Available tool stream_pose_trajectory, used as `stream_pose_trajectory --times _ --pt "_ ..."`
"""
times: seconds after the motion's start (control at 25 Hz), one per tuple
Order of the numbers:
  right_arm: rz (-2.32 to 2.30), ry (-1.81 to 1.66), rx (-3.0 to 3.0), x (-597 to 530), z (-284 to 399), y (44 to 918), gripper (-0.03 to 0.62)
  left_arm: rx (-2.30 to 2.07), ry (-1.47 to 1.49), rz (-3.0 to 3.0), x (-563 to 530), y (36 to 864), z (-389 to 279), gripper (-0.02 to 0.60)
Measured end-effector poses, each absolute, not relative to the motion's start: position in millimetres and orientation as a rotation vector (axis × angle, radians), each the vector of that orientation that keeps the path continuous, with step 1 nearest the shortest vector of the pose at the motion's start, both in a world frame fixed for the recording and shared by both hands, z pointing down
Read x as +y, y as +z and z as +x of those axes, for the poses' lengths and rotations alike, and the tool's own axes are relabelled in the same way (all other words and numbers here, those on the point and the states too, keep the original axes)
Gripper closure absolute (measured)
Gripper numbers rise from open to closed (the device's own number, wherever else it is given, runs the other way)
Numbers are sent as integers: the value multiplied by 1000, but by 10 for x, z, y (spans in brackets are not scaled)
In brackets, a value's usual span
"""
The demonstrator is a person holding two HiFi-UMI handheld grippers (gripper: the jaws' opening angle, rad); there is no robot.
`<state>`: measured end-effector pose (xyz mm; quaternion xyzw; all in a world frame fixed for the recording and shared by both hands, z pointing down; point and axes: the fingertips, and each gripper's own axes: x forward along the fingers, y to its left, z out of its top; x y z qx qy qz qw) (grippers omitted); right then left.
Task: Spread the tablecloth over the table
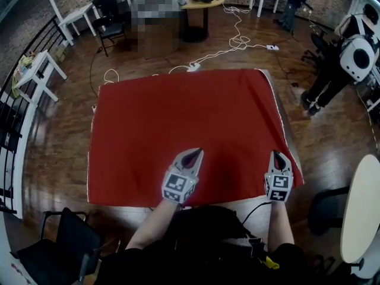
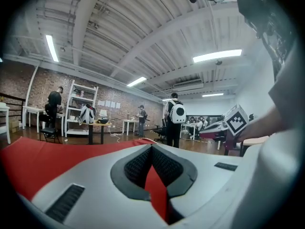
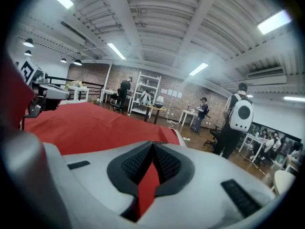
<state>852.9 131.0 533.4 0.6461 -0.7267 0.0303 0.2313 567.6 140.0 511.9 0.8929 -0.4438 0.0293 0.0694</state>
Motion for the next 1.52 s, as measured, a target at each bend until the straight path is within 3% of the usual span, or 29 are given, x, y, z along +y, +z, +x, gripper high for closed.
stream_pose_trajectory --times 0.28,0.8,0.88,1.04,1.12,1.32,1.44,1.52 --pt "1724 153 -1980 1012 8398 5529 586 -1348 141 2581 1170 5434 5562 581" --pt "1640 383 -1962 -3 9829 6243 585 -1344 466 2353 516 6257 6880 580" --pt "1620 484 -1947 -68 10062 6424 536 -1326 485 2329 478 6360 7013 580" --pt "1535 715 -1912 -21 10340 6803 526 -1252 527 2306 441 6548 7357 580" --pt "1449 802 -1898 62 10340 7017 442 -1206 550 2308 442 6628 7551 580" --pt "1387 804 -1850 83 10324 7248 454 -1143 601 2305 403 6762 7831 580" --pt "1365 709 -1805 77 10397 7273 558 -1137 616 2289 404 6819 7874 580" --pt "1353 688 -1804 59 10433 7273 576 -1131 625 2279 400 6848 7878 580"
